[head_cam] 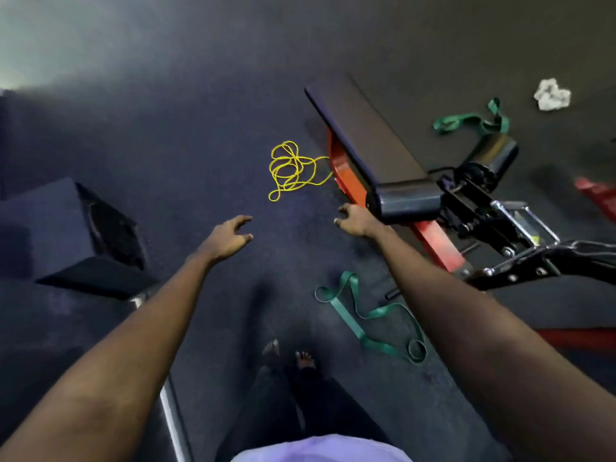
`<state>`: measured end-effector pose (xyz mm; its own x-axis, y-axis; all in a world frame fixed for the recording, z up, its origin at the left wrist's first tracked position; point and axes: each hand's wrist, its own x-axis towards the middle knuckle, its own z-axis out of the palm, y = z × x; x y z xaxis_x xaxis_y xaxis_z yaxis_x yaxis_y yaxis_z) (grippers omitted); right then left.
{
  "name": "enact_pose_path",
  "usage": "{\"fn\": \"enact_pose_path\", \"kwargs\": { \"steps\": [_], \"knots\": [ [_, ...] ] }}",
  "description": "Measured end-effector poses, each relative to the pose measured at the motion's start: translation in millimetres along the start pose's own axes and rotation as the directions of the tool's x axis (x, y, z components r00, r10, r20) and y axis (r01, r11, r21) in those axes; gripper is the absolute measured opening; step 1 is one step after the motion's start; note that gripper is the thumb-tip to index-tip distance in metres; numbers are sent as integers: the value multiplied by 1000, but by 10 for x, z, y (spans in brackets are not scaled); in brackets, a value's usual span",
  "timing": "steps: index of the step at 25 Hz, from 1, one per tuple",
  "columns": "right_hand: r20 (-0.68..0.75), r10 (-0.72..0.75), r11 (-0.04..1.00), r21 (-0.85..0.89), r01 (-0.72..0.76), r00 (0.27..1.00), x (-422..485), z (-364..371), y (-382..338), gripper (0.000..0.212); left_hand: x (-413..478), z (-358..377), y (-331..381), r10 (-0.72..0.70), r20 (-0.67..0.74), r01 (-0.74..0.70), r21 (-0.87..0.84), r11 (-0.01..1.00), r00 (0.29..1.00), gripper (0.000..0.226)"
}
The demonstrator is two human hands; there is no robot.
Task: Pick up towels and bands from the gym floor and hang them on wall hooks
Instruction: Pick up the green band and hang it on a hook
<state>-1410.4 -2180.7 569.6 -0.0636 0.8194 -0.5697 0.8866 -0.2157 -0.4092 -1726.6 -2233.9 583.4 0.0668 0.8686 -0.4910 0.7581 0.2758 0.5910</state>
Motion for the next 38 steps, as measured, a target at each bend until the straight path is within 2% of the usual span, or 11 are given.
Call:
{"fn": "enact_pose_path", "kwargs": {
  "steps": [6, 9, 12, 17, 22, 24, 26, 29, 33, 36, 38],
  "knots": [
    [56, 284, 949, 128, -289, 957, 101, 881, 697, 48, 980, 655, -273, -16, 241, 3, 53, 999, 970, 52],
    [103, 368, 911, 158, -381, 924, 448, 1446, 1013, 38, 1484, 1105, -587, -52, 306, 40, 47, 998, 951, 52],
    [137, 406, 889, 168, -425, 903, 878, 2083, 1337, 42, 1894, 1683, -993, -85, 359, 69, 55, 996, 929, 53],
    [227, 400, 900, 87, -428, 888, 2135, 3671, 2208, 45, 2910, 3178, -2141, -176, 414, 153, 88, 984, 893, 55],
    [281, 379, 919, -4, -394, 882, 3061, 4822, 2880, 57, 3633, 4145, -3082, -167, 460, 124, 123, 985, 872, 57],
    [315, 348, 936, -61, -347, 883, 3326, 5228, 3079, 71, 3794, 4392, -3352, -151, 477, 94, 141, 985, 866, 56],
    [313, 279, 957, -167, -236, 908, 3549, 5521, 3186, 78, 3918, 4558, -3584, -139, 489, 76, 146, 986, 861, 57],
    [336, 276, 919, -365, -145, 900, 3694, 5774, 3178, 73, 3957, 4672, -3732, -125, 518, 57, 145, 988, 846, 56],
    [449, 364, 899, -399, -181, 816, 3599, 5676, 2968, 41, 3841, 4481, -3650, -112, 536, 54, 122, 991, 837, 55],
    [515, 345, 924, -331, -189, 785, 3304, 5344, 2704, 48, 3664, 4147, -3471, -132, 530, 98, 92, 991, 838, 54],
    [575, 372, 928, -238, -286, 729, 3030, 4989, 2472, 64, 3483, 3810, -3217, -162, 519, 144, 74, 987, 839, 51]
  ]
}}
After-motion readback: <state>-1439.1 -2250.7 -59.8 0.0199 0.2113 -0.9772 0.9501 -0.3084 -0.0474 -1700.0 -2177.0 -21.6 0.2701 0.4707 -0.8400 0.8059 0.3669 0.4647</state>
